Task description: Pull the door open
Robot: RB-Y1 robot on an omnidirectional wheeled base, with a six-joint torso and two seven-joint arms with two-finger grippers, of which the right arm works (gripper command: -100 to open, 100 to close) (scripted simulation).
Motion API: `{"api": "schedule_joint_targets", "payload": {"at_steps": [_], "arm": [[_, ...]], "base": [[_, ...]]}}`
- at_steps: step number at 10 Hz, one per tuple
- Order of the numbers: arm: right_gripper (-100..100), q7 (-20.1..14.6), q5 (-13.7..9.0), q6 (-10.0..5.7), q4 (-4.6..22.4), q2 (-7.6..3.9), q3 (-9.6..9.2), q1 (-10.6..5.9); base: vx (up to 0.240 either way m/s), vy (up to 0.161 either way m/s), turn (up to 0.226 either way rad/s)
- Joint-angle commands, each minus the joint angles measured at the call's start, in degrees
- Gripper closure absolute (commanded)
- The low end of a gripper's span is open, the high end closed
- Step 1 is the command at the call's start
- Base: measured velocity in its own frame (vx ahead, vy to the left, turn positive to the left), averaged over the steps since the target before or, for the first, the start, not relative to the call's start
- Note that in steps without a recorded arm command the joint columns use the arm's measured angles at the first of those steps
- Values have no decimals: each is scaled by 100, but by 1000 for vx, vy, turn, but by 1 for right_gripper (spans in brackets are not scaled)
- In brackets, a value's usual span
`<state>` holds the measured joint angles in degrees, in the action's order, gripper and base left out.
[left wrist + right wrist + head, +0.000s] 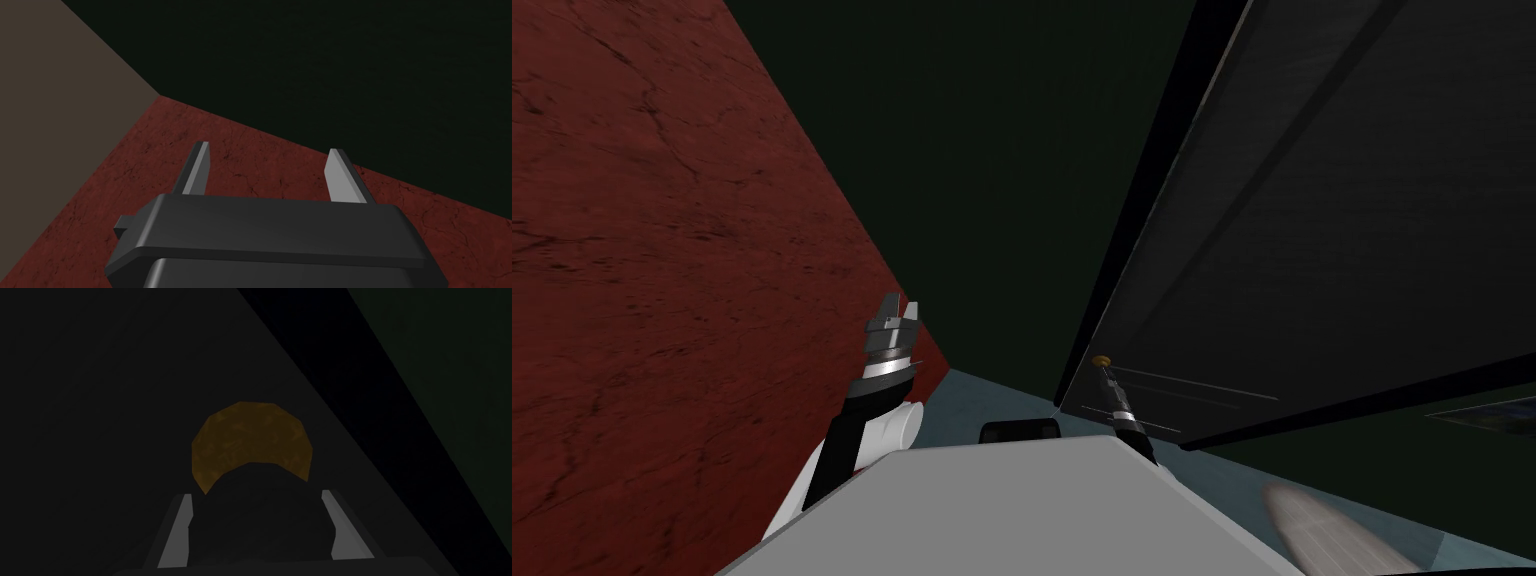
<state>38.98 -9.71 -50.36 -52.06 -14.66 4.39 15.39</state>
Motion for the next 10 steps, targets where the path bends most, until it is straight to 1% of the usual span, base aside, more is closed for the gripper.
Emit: {"api": "schedule_joint_targets", "payload": {"at_steps": [1,3,4,5,6,7,8,9,10], "arm": [[100,-286,-50,2,29,6,-33,-29],[100,-531,-95,6,54,-1,-50,-61],[100,-723,-140,10,80,-7,-68,-93],[100,-768,-140,10,80,-7,-68,-93],[100,-986,-187,14,106,-14,-86,-126],[100,-1006,-187,14,106,-14,-86,-126],[100,-1235,-236,18,135,-21,-105,-161],[100,-1375,-286,22,163,-28,-124,-197],[100,-1484,-286,22,163,-28,-124,-197]], "base": [[-34,-9,36],[-52,-11,48],[-42,-7,35],[-33,-5,20],[-30,-5,37],[-28,-7,25],[-42,-9,50],[-65,-16,64],[-49,-13,34]]}}
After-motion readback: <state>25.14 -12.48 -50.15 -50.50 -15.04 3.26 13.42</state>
